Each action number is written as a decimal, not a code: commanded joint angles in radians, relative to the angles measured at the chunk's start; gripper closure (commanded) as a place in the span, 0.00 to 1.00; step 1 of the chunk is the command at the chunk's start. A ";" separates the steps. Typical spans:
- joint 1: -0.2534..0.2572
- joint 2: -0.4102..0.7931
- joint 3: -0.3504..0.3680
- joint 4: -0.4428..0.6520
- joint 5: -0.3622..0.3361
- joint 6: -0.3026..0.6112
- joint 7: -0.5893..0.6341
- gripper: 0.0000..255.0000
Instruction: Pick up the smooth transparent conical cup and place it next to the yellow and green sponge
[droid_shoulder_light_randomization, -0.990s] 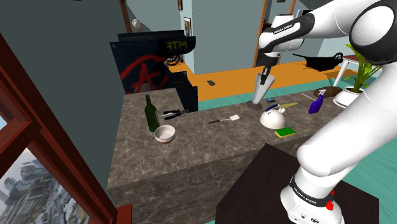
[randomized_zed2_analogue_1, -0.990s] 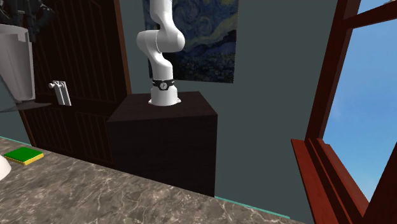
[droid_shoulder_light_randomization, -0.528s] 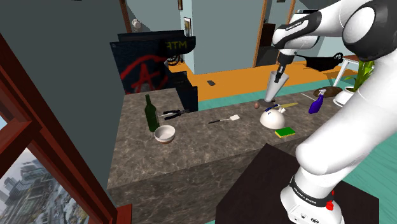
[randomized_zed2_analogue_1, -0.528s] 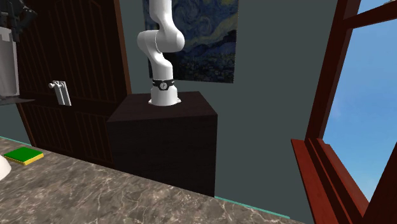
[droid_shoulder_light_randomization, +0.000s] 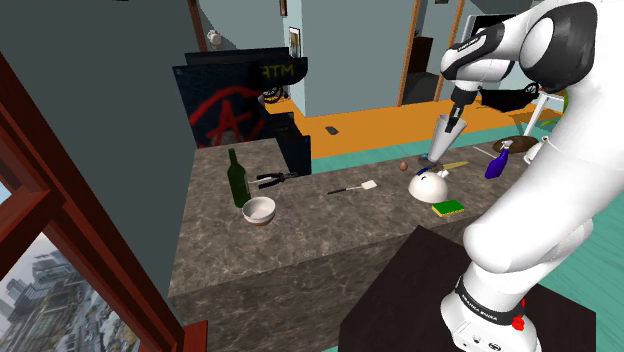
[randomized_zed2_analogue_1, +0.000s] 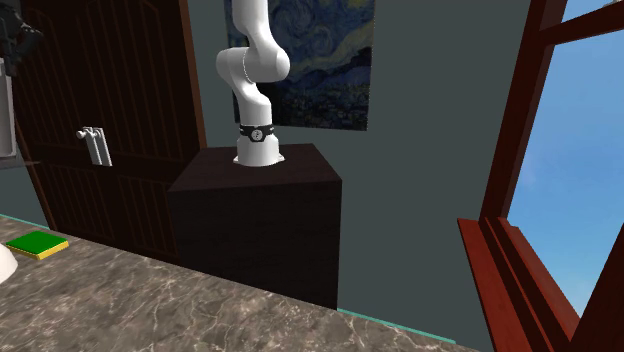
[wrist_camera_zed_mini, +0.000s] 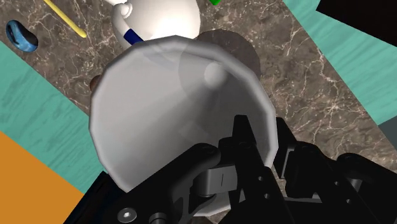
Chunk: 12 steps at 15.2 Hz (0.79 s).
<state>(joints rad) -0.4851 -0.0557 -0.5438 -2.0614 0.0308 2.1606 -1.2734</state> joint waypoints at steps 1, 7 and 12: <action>-0.001 0.009 -0.002 -0.016 0.007 0.025 -0.007 1.00; -0.002 0.042 -0.005 -0.066 0.032 0.102 -0.028 1.00; -0.003 0.076 -0.007 -0.102 0.060 0.166 -0.050 1.00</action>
<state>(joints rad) -0.4877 0.0167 -0.5500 -2.1544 0.0871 2.3135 -1.3197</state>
